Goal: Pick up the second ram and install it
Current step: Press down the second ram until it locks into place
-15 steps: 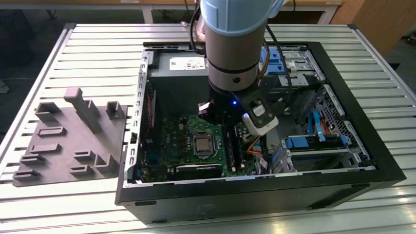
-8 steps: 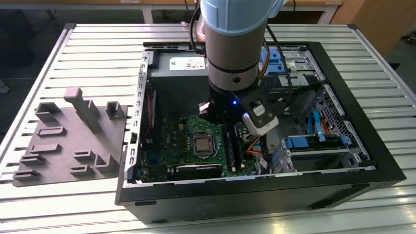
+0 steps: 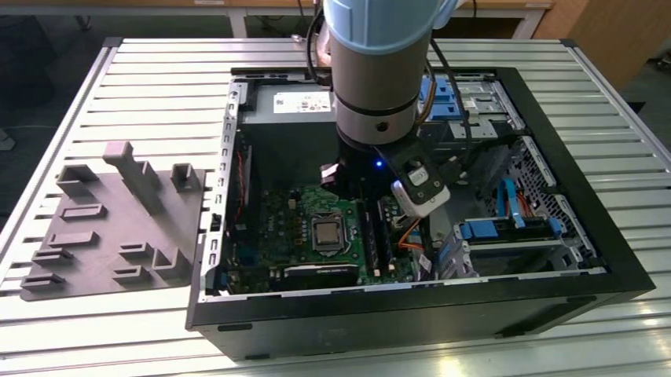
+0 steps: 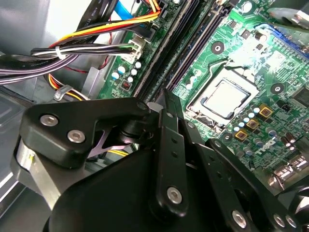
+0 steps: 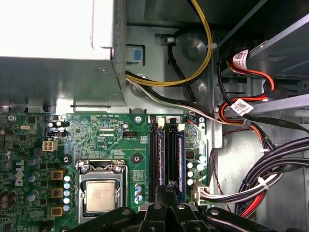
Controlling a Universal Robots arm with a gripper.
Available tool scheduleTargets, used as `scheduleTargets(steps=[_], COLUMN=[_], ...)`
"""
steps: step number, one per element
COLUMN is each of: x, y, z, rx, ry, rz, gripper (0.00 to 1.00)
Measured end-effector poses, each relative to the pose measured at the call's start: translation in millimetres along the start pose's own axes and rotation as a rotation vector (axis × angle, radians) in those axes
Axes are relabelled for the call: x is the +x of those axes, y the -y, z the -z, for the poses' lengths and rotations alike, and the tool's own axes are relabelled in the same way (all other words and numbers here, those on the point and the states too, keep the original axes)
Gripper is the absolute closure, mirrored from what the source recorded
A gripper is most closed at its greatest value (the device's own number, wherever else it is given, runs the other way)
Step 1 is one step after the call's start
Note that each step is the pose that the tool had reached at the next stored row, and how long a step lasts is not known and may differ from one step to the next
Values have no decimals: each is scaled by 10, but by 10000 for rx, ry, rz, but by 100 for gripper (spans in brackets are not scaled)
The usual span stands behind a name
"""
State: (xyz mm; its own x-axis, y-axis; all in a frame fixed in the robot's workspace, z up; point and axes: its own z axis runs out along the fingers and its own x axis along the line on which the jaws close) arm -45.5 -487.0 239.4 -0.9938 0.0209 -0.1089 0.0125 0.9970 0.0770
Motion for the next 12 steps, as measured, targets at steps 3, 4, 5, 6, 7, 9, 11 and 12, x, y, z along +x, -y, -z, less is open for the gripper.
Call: scheduleTargets(steps=[3,4,5,6,7,9,11,12], x=[-1,-1,0,0,0,1,1,1], y=[-6,-9,-14,-19,-25,-38,-51,-57], z=[1,1,-1,-1,-1,-3,-4,-5], rx=[3,2,0,1,0,0,0,-1], ry=[-1,-1,0,0,0,0,0,0], rz=[2,1,0,1,1,0,1,0], gripper=[89,89,89,89,89,89,89,89])
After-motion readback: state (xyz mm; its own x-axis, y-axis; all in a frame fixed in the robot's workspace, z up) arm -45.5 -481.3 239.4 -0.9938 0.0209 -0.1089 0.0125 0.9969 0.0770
